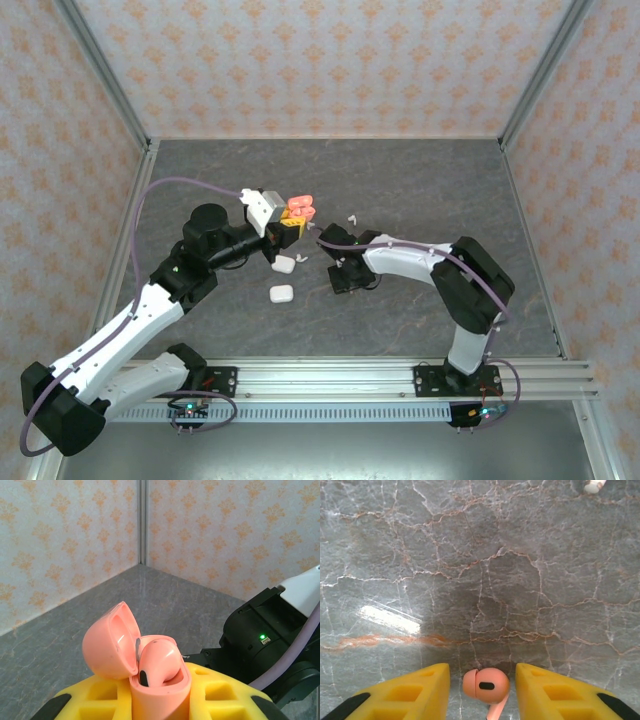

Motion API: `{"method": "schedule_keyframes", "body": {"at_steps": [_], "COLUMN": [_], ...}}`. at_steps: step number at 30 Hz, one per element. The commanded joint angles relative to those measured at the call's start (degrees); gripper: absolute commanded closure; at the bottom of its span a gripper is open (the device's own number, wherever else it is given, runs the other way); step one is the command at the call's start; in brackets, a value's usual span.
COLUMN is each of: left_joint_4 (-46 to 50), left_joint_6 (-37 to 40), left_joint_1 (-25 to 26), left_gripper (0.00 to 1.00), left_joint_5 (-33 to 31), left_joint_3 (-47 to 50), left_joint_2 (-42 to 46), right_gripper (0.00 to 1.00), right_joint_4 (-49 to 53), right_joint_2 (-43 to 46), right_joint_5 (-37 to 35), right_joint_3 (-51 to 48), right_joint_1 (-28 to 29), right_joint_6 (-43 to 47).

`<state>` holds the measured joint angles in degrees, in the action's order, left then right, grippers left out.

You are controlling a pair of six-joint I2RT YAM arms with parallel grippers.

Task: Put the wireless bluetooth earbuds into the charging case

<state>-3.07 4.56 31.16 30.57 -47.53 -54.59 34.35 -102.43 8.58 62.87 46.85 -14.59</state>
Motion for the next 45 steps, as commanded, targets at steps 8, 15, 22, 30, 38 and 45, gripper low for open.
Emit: {"method": "schedule_keyframes", "body": {"at_steps": [8,15,22,30,38,45], "left_joint_4": [0.25,0.30,-0.26,-0.95,-4.56,-8.85], "left_joint_6": [0.80,0.83,0.25,-0.39,-2.14,-3.78], "left_joint_1": [0.46,0.40,0.44,0.42,0.46,1.12], "left_gripper": [1.00,1.00,1.00,1.00,1.00,1.00], "left_joint_5": [-1.21,-1.25,-0.40,0.81,2.70,4.67], "left_joint_3": [-1.65,-1.78,-2.17,-2.64,-2.44,-3.62], "left_joint_2": [0.27,0.48,0.05,-0.52,-1.90,-4.71], "right_gripper": [0.76,0.79,0.79,0.80,0.80,0.80], "right_joint_4": [-0.44,-0.51,-1.21,-2.37,-13.23,-25.62], "right_joint_2": [-1.85,1.50,9.32,20.33,37.91,47.39], "right_joint_5": [-0.42,-1.57,-4.93,-10.95,-12.40,-6.27], "right_joint_3": [0.76,-0.16,-0.82,-1.34,-3.62,-2.31], "right_joint_1": [0.15,0.17,-0.05,-1.54,-2.65,-2.73], "right_joint_6": [0.88,1.01,1.68,2.21,6.22,11.99]}}
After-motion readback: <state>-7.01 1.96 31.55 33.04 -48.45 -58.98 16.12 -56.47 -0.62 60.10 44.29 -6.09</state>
